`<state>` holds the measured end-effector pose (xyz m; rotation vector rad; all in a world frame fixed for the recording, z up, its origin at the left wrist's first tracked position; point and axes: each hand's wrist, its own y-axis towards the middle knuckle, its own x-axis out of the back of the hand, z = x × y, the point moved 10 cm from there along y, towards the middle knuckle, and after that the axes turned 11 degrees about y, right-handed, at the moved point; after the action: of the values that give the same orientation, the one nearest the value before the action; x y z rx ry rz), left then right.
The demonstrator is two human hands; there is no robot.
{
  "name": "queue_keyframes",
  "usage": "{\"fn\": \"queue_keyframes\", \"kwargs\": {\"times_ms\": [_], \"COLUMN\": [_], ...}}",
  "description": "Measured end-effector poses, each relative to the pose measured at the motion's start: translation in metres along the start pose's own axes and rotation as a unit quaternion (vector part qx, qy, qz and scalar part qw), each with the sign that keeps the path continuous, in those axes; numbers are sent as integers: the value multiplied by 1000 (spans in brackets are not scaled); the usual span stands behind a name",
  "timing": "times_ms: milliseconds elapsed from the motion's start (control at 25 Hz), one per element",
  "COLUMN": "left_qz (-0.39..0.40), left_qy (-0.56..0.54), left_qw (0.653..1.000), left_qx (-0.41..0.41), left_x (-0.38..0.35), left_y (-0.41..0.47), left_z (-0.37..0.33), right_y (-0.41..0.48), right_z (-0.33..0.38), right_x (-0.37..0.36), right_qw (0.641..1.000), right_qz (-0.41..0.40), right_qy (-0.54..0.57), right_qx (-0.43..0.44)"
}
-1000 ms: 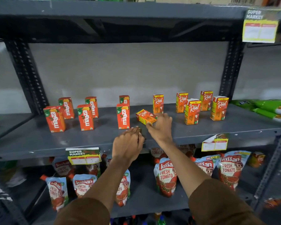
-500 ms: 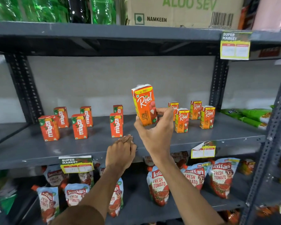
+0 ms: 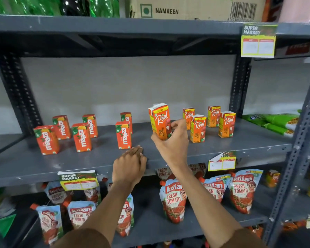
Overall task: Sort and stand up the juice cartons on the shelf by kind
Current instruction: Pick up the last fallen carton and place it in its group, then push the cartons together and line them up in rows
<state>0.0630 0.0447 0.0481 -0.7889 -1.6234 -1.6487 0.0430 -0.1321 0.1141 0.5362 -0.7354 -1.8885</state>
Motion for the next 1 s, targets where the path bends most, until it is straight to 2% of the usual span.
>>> {"fn": "queue_keyframes", "kwargs": {"times_ms": [280,680,920,1000], "left_qz": [2,-19,-19,-4], "left_qy": [10,7,1,-17], "left_qw": [1000,1000,1000,1000], "left_qx": [8,4,-10,-15], "left_x": [2,-5,-8,-10], "left_y": [2,3,4,3], "left_z": [-2,-1,-3,-4], "right_y": [25,30,24,16], "right_z": [-79,-102,-100,-86], "right_x": [-7,-17,-15,-9], "right_qw": [987,973,965,968], "right_qz": [27,29,61,57], "right_qy": [-127,-204,-221,-222], "right_qx": [-97,-103,-129,-99]}}
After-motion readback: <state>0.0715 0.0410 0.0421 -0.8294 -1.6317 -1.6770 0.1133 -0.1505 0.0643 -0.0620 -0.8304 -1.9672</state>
